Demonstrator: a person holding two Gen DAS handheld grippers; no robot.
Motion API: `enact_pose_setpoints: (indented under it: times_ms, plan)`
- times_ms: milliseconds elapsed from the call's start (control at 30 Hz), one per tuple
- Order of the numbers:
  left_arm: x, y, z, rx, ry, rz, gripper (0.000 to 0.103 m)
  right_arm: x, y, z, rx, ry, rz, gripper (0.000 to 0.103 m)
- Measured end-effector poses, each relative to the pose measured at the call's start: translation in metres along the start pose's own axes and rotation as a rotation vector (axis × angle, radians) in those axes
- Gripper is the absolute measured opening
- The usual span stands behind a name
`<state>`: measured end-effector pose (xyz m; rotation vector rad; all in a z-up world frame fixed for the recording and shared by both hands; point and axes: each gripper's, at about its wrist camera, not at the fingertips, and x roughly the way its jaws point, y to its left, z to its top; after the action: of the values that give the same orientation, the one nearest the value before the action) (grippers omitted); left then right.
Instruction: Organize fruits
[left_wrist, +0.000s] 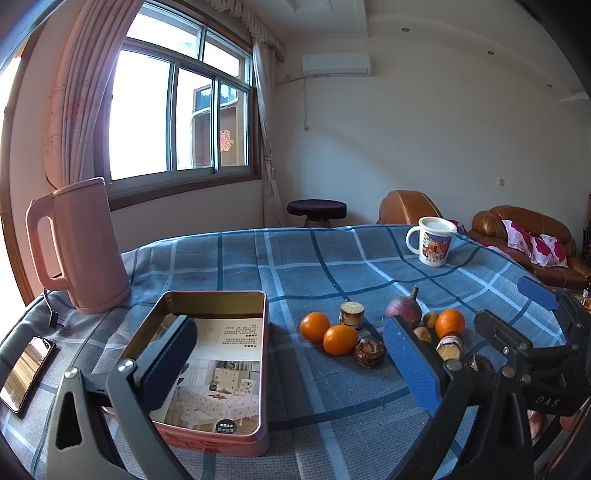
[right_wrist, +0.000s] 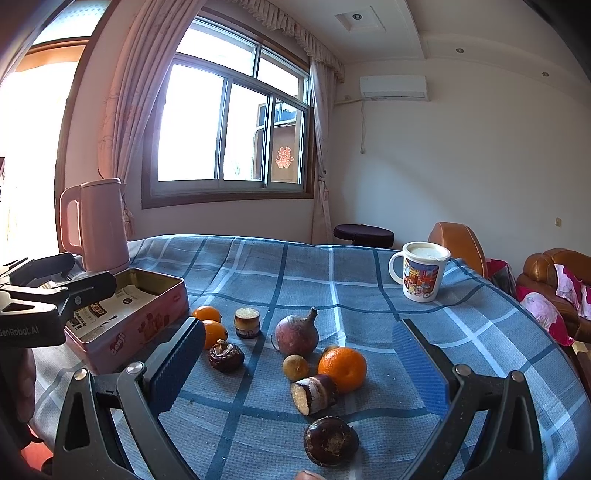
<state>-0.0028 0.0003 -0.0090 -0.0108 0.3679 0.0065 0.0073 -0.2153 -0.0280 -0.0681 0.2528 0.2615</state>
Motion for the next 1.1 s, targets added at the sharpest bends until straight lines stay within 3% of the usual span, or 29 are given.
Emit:
enact_pose_setpoints:
  times_ms: [367,733,933,967,1100]
  plan:
    - [0.007,-0.009,-0.006,0.017,0.017,-0.011,0.103,0.0,-0.018,-0.012,0.007,0.029,-0.009,0.102]
    - [0.021,-0.033,-0.017,0.054,0.082,-0.088,0.103,0.004,-0.048,-0.043,0.019,0.124,-0.025,0.102]
    - [0.032,-0.041,-0.021,0.051,0.121,-0.112,0.103,0.011,-0.047,-0.048,0.002,0.174,0.022,0.101]
    - [0.034,-0.043,-0.022,0.055,0.128,-0.115,0.103,0.015,-0.044,-0.048,-0.008,0.196,0.027,0.099]
    - [0.041,-0.056,-0.022,0.083,0.143,-0.139,0.103,0.031,-0.041,-0.055,-0.033,0.296,0.077,0.072]
